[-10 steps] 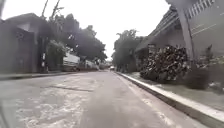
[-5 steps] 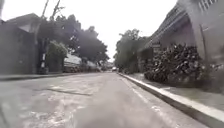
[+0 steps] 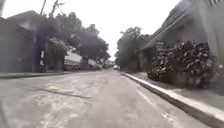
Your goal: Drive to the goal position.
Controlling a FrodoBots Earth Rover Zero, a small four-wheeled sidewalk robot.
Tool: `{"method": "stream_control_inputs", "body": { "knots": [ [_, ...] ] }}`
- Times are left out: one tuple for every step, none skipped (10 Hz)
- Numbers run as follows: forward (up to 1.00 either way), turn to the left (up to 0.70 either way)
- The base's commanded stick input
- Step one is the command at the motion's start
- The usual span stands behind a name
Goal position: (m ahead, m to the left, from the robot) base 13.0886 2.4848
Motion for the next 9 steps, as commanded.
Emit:
{"method": "stream_control_inputs", "body": {
  "knots": [
    [0.70, 0.00],
    [0.70, 0.00],
    [0.70, 0.00],
    [0.70, 0.00],
    [0.70, 0.00],
    [0.70, 0.00],
    [0.70, 0.00],
    [0.70, 0.00],
    [0.70, 0.00]
  ]
}}
